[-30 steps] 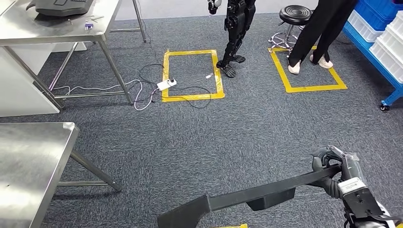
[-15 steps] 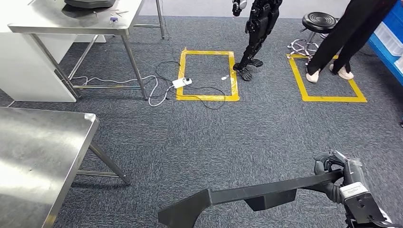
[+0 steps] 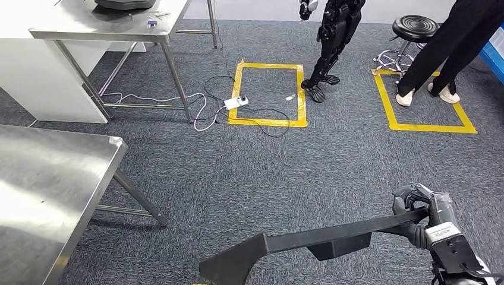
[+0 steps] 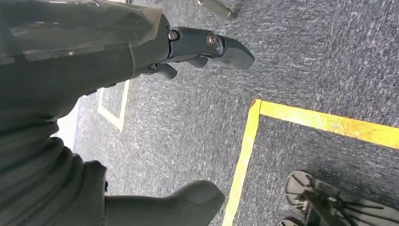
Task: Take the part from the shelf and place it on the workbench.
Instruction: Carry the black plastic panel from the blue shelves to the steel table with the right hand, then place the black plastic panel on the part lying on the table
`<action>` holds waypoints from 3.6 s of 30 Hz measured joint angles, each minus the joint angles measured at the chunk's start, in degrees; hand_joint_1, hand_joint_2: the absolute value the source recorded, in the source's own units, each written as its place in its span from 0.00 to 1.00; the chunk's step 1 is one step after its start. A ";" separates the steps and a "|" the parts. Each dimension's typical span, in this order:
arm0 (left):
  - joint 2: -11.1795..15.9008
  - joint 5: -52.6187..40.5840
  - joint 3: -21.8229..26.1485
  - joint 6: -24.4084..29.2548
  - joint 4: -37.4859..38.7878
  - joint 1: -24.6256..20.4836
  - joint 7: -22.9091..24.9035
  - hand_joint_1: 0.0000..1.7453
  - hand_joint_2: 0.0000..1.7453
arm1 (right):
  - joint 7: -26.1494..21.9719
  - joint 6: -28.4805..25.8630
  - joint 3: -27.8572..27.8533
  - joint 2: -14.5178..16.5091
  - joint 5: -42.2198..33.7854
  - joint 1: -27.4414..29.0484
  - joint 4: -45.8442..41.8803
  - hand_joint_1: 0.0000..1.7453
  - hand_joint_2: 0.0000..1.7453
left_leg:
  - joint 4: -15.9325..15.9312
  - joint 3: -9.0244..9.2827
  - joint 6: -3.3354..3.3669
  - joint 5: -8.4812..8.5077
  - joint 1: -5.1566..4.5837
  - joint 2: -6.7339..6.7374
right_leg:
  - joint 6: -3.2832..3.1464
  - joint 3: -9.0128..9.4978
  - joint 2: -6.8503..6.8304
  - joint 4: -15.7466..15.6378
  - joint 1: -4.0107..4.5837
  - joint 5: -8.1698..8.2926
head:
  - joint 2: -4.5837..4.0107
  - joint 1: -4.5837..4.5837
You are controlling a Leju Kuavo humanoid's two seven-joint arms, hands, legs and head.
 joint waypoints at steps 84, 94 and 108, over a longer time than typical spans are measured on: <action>-0.53 -1.42 2.49 0.75 0.11 -0.16 1.26 0.00 1.00 | -0.85 -3.57 6.00 -0.16 2.98 -8.43 10.17 1.00 1.00 | -6.87 2.90 -0.34 1.97 -0.27 -2.69 | 1.71 -1.19 2.37 -0.05 -1.23 1.12 | 0.00 -0.17; -0.77 -0.81 2.69 1.93 0.13 -0.50 2.34 0.00 1.00 | -0.42 -2.71 6.24 -0.72 3.88 -14.03 12.87 1.00 1.00 | -6.62 2.58 -0.96 2.80 0.35 1.29 | 1.23 -1.04 -0.27 -0.02 -0.63 0.93 | 0.00 -0.40; -1.16 -0.63 3.41 2.30 0.19 -0.95 3.04 0.00 1.00 | 2.39 -1.67 6.37 -4.68 2.51 -23.50 20.18 1.00 1.00 | -9.03 3.67 1.73 4.02 -0.57 -2.81 | 3.72 -3.88 2.61 4.80 -0.57 -0.40 | 0.00 0.21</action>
